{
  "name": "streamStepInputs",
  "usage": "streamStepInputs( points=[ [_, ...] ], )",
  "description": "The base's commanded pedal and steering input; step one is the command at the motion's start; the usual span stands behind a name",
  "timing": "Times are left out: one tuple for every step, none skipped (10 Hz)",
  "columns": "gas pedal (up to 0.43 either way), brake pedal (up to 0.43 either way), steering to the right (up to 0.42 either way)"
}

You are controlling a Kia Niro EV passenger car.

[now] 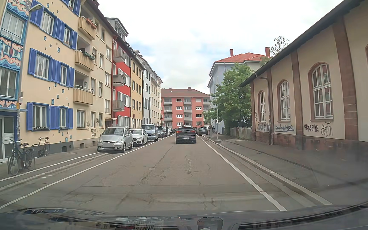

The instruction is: Follow the waypoints while adhering to traffic rules and regulations

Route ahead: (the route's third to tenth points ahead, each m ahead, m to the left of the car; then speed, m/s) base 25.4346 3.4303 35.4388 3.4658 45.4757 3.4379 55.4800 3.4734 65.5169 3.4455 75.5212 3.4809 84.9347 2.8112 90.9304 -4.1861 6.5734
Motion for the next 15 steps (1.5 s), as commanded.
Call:
streamStepInputs(
  points=[
    [0.059,0.0,0.002],
    [0.059,0.0,0.002],
    [0.059,0.0,0.002],
    [0.059,0.0,0.002],
    [0.059,0.0,0.002],
    [0.059,0.0,0.001],
    [0.059,0.0,0.001],
    [0.059,0.0,0.001],
    [0.059,0.0,-0.001],
    [0.059,0.0,-0.002],
    [0.059,0.0,-0.002],
    [0.059,0.0,-0.002],
    [0.059,0.0,-0.002],
    [0.059,0.0,-0.002],
    [0.059,0.0,-0.002]
  ],
)
